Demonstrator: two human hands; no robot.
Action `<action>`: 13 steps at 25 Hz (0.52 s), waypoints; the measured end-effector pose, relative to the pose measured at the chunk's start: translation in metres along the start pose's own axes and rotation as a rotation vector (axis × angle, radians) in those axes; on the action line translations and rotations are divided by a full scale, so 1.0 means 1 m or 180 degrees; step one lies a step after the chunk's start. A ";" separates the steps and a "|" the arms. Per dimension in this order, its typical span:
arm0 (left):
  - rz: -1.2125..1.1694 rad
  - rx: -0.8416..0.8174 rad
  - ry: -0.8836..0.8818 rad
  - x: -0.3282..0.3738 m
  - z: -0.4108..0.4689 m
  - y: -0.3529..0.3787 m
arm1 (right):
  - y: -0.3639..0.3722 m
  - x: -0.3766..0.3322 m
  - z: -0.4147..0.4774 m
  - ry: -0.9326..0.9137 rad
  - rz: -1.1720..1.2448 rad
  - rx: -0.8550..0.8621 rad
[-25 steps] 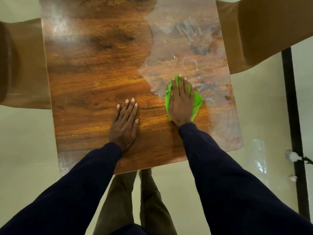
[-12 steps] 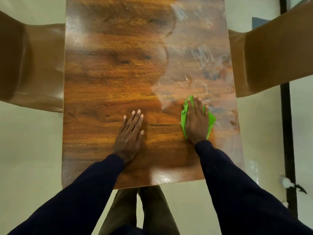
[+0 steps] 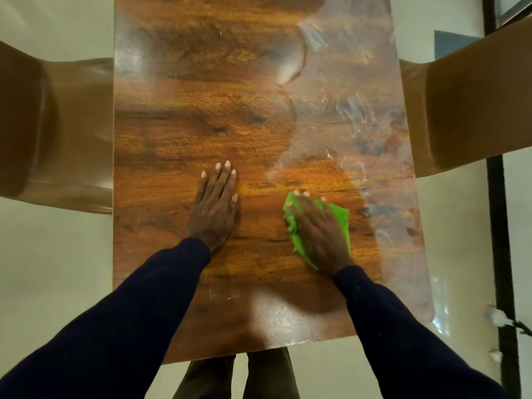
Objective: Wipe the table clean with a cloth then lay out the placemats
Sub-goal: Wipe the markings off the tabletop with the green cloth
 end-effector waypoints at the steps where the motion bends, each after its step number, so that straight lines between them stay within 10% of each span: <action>1: -0.0004 -0.0013 -0.0012 0.000 0.001 0.000 | -0.009 0.023 0.010 0.0347 -0.0026 0.0145; 5: 0.0021 -0.0087 -0.0012 -0.003 0.001 0.000 | -0.030 0.056 0.093 0.1561 -0.0034 0.0657; 13: -0.0166 -0.0015 -0.0043 -0.003 0.002 -0.007 | 0.018 -0.050 0.067 0.0469 -0.0043 0.0041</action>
Point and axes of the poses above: each hand's wrist, its own z-axis towards the middle knuckle, its own y-axis out of the palm, x = y × z, the point moved 8 cm from there along z, towards the middle knuckle, and after that the axes turned 9 degrees about z, right-handed, at the moved point
